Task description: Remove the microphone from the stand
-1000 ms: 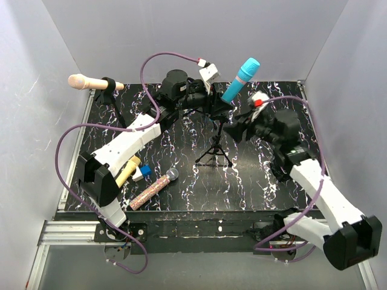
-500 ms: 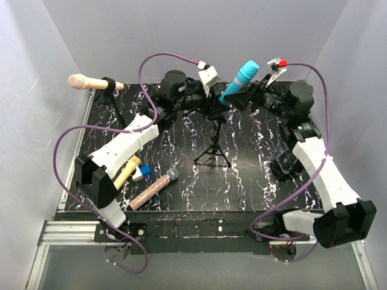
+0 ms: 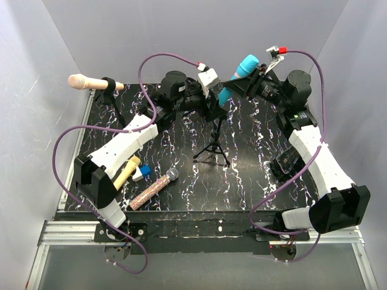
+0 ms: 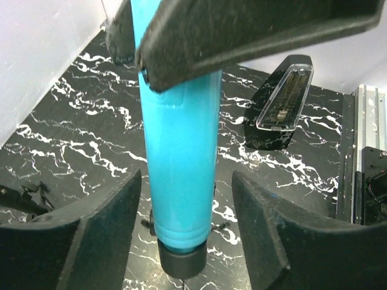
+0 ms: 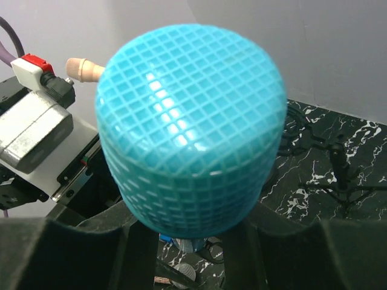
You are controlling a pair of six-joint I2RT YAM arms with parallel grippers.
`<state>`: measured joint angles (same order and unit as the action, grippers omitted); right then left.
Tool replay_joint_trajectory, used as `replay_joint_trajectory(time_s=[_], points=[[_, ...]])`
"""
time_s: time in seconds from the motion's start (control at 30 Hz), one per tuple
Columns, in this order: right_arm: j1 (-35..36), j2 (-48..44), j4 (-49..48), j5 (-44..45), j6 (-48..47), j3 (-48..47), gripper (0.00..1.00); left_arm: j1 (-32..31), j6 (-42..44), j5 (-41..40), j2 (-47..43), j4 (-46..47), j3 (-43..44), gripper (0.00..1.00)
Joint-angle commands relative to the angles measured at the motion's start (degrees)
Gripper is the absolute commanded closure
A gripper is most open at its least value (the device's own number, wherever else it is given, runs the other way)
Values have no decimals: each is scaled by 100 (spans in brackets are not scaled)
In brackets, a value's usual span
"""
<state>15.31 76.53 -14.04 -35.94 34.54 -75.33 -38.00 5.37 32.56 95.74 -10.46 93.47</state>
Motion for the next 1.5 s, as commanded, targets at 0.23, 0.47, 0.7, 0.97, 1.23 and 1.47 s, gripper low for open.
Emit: replay_joint_trajectory(time_s=[0.23,0.47,0.7,0.97,1.23,1.47], points=[[-54,-33,-503,430,-35,-526,99,29,342,-91,-416,-704,-408,63],[-265,186,-336,475,184,-957,99,117,501,-267,-574,-650,-856,51],[-309,248,-459,263,105,-1080,99,205,430,-250,-645,-510,-1015,47],[-432,266,-670,-26,-404,-1265,99,205,307,-57,-504,-378,-112,22],[-599,336,-951,-887,-185,-1159,99,196,-132,146,128,-474,1313,16],[-538,327,-995,-1301,-141,-1247,99,188,-378,593,699,-483,1963,24]])
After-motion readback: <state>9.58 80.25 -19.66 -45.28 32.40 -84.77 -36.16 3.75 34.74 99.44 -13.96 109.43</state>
